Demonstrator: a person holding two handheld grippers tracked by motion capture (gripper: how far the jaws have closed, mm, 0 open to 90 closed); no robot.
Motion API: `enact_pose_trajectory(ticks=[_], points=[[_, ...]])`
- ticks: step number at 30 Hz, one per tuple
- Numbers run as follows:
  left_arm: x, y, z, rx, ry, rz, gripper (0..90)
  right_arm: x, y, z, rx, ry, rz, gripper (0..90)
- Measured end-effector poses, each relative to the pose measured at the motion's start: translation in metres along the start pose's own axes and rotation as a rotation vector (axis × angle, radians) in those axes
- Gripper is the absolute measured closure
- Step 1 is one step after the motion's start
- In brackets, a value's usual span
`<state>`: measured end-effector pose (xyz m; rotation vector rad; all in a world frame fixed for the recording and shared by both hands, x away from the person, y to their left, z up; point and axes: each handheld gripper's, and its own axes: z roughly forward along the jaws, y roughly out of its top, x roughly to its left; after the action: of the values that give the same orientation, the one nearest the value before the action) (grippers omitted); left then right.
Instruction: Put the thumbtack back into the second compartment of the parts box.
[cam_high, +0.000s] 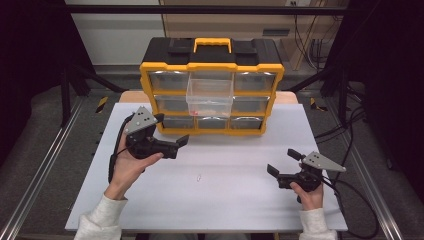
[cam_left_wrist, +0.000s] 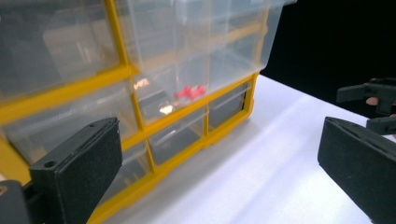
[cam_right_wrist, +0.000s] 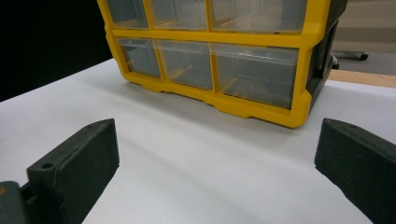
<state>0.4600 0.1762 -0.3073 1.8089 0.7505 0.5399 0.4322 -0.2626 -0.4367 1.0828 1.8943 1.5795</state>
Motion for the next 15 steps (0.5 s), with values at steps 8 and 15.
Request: enact_pose_trajectory(ticks=[8,15], points=[[-0.002,-0.033,0.007,0.035,-0.008,-0.021,0.0,0.000,0.000,0.000,-0.001,-0.001,-0.001,0.5],[-0.004,-0.054,0.018,0.057,-0.027,-0.040,0.0,-0.001,0.000,-0.001,0.001,-0.005,-0.003,0.5]])
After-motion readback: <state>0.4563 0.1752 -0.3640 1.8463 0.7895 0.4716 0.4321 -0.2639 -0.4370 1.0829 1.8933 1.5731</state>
